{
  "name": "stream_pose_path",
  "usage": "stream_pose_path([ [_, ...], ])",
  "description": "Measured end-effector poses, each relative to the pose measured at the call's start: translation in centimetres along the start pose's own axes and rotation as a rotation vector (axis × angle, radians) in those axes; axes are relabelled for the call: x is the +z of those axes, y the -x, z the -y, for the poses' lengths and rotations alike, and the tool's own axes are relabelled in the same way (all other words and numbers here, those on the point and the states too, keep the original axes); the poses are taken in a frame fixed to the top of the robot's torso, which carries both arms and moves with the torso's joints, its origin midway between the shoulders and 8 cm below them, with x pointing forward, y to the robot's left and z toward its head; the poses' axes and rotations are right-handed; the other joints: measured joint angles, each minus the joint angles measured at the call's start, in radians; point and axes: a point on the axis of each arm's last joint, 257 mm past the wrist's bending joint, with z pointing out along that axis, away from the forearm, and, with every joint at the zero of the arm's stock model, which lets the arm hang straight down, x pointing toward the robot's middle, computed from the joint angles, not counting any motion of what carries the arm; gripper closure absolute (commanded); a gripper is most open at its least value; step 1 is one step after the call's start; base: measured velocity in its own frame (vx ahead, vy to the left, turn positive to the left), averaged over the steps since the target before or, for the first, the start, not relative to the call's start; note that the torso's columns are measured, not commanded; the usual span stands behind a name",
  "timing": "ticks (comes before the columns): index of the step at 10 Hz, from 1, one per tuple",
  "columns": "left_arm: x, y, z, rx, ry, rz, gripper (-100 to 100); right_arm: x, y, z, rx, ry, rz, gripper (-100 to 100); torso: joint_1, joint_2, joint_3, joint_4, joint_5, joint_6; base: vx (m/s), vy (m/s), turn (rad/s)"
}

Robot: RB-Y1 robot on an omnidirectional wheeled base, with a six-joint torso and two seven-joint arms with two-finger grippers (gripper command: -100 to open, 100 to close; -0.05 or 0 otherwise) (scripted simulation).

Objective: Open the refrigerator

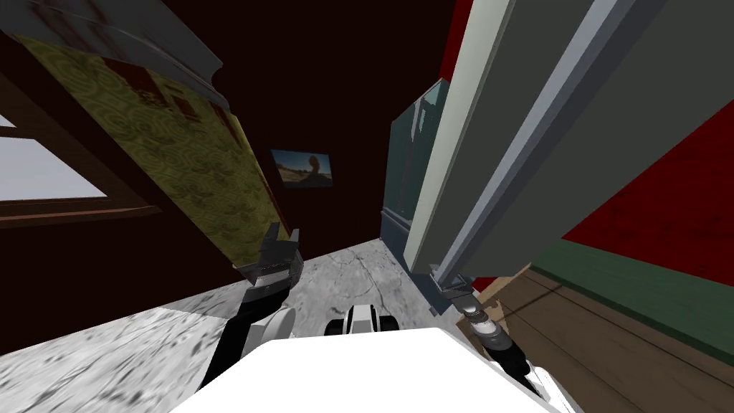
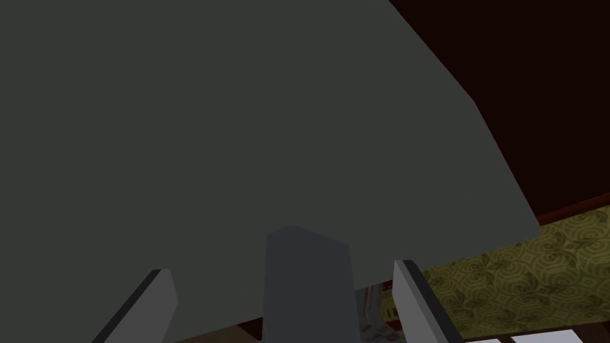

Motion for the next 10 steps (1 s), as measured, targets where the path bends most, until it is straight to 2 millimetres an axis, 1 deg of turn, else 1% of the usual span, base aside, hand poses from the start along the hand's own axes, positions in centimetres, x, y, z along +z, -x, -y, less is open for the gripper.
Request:
stream_pose_path([
  [2,0.0,0.0,0.0,0.000,0.000,0.000,0,2.2,-0.9,-1.4,0.018,-0.005,-0.019,-100,-0.006,-0.005,-0.003,-0.002,-0.003,-0.004,-0.107,-0.056,-0.003],
  [3,0.0,0.0,0.0,0.000,0.000,0.000,0,3.2,-1.2,-1.5,0.020,-0.011,-0.014,-100,-0.005,-0.007,-0.004,-0.001,-0.002,-0.003,-0.096,-0.066,-0.045],
  [4,0.0,0.0,0.0,0.000,0.000,0.000,0,4.4,-1.3,-2.6,0.030,-0.010,-0.020,-100,-0.006,-0.003,-0.002,-0.001,-0.002,-0.001,-0.097,-0.074,-0.031],
  [5,0.0,0.0,0.0,0.000,0.000,0.000,0,5.3,-1.9,-3.1,0.035,-0.011,-0.027,-100,-0.006,0.001,0.001,-0.001,-0.003,0.000,-0.047,-0.041,-0.004],
  [6,0.0,0.0,0.0,0.000,0.000,0.000,0,6.5,-2.0,-3.1,0.033,-0.018,-0.015,-100,-0.004,0.001,0.001,0.000,-0.002,0.000,-0.109,-0.075,-0.080],
  [7,0.0,0.0,0.0,0.000,0.000,0.000,0,8.2,-2.3,-3.9,0.042,-0.013,-0.013,-100,-0.007,0.003,0.002,0.000,-0.003,0.000,-0.122,-0.074,-0.024],
  [8,0.0,0.0,0.0,0.000,0.000,0.000,0,9.9,-2.3,-4.7,0.046,-0.017,-0.009,-100,-0.007,0.003,0.002,0.000,-0.003,0.000,-0.146,-0.107,-0.057],
  [9,0.0,0.0,0.0,0.000,0.000,0.000,0,11.8,-2.2,-6.0,0.054,-0.009,-0.007,-100,-0.008,0.004,0.003,0.000,-0.003,0.000,-0.138,-0.092,-0.029],
  [10,0.0,0.0,0.0,0.000,0.000,0.000,0,13.3,-2.1,-5.9,0.052,-0.011,-0.005,-100,-0.006,0.003,0.002,0.000,-0.003,0.000,-0.069,-0.037,-0.001],
])
